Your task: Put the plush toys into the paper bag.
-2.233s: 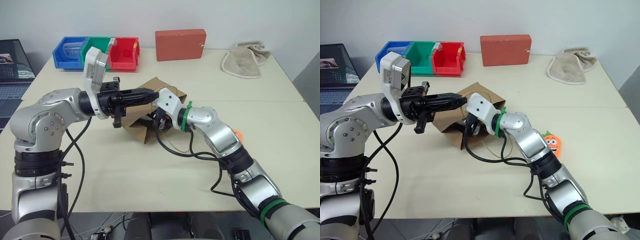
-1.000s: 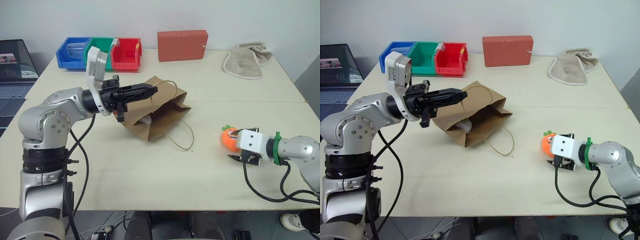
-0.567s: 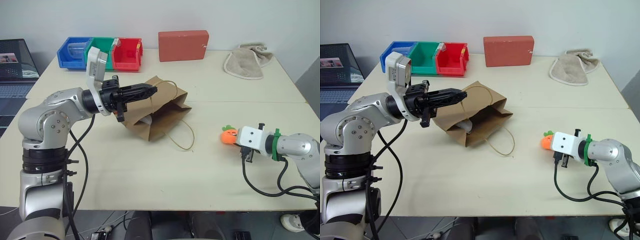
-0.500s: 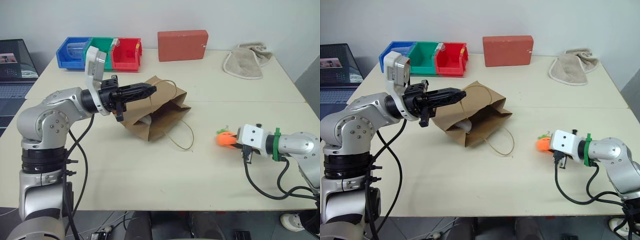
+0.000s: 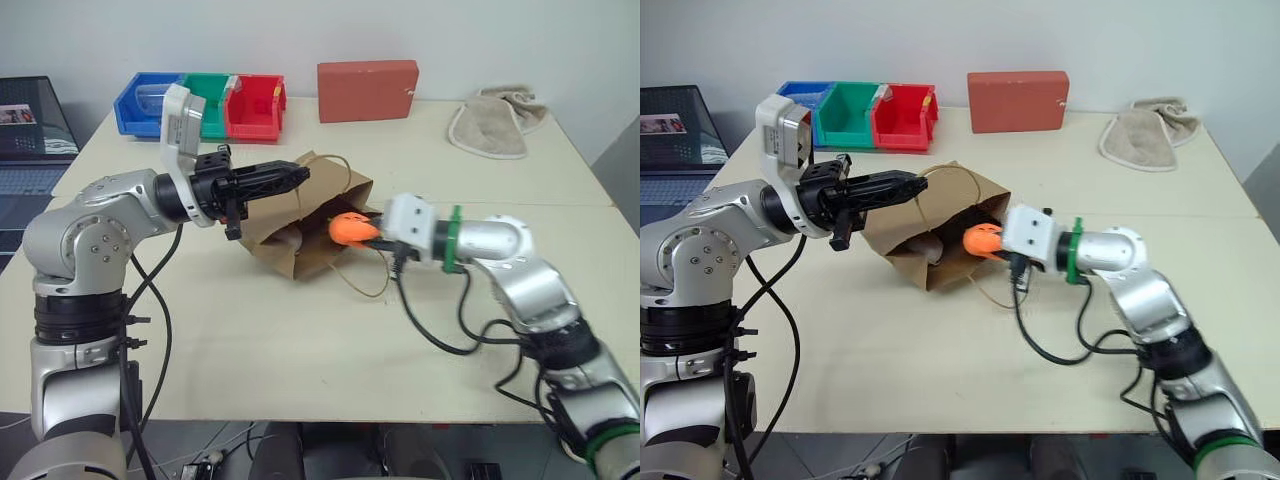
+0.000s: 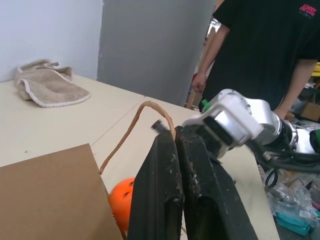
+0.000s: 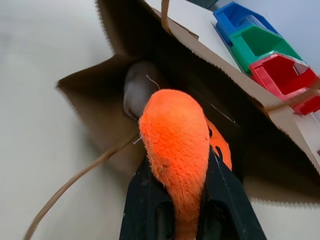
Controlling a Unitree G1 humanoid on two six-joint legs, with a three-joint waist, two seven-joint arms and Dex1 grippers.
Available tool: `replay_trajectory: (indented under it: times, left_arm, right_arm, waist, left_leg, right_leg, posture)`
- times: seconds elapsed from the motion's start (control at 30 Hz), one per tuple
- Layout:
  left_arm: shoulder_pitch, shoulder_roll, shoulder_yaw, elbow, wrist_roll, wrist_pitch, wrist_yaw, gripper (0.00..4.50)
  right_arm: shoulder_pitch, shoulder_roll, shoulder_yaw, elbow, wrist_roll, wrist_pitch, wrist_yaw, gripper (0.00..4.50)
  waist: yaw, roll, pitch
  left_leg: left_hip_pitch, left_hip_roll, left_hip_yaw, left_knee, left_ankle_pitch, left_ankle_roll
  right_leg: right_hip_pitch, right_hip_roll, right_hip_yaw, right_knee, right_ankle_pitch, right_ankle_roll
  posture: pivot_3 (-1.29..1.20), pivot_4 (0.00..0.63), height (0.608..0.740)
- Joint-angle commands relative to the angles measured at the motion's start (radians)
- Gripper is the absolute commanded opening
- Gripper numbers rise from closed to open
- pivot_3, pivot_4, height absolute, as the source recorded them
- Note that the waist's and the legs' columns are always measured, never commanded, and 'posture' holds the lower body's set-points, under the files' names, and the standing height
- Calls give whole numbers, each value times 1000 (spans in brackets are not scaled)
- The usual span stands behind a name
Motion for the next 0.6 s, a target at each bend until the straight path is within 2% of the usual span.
replay_trajectory:
  times: [0.03, 0.17, 0.2, 0.27, 0.5, 0.53, 0.6]
  left_arm:
    - [-14, 13, 24, -38, -31, 9, -6, 0]
    - [-11, 14, 25, -44, -37, 13, -5, 0]
    - [-14, 11, 26, -41, -38, 13, 0, 0]
    - [-16, 8, 28, -39, -39, 12, 5, 0]
    - [-23, 0, 36, -25, -52, 15, 25, 0]
    - [-26, -3, 35, -18, -50, 11, 29, 0]
    - [-29, -8, 34, -11, -48, 6, 33, 0]
  right_arm:
    - [-80, 79, 2, 102, -61, -22, -87, 52]
    - [-116, 138, 0, 170, -96, -29, -128, 52]
    - [-124, 143, 9, 188, -117, -39, -139, 763]
    - [-132, 146, 19, 208, -152, -55, -160, 1239]
    - [-97, 123, 1, 113, -145, -28, -115, 3853]
    - [-88, 112, -14, 71, -127, -3, -98, 4133]
    - [-77, 98, -32, 15, -105, 32, -77, 4133]
  waist:
    - [0, 0, 0]
    - [2, 0, 0]
    - [6, 0, 0]
    - [7, 0, 0]
    - [3, 0, 0]
    - [3, 0, 0]
    - [4, 0, 0]
  left_leg:
    - [0, 0, 0, 0, 0, 0]
    - [-1, 0, 0, -1, 0, 0]
    - [-1, 0, -1, -1, 0, 0]
    - [-1, 0, -1, -1, 0, 0]
    - [-1, 0, -1, -1, 0, 0]
    - [-1, 0, -1, -1, 0, 0]
    - [-1, 0, -1, -2, 0, 0]
  right_leg:
    - [0, 0, 0, 0, 0, 0]
    - [-1, 0, 0, 0, 0, 0]
    - [-1, 0, -1, 0, 0, 0]
    - [-1, -1, -1, -1, 0, 0]
    - [-1, 0, -1, 0, 0, 0]
    - [-1, 0, -1, 0, 0, 0]
    - [-1, 0, -1, 0, 0, 0]
  posture:
    - [0, 150, 740]
    - [0, 150, 740]
    - [0, 150, 740]
    - [0, 150, 740]
    - [0, 150, 740]
    - [0, 150, 740]
    - [0, 150, 740]
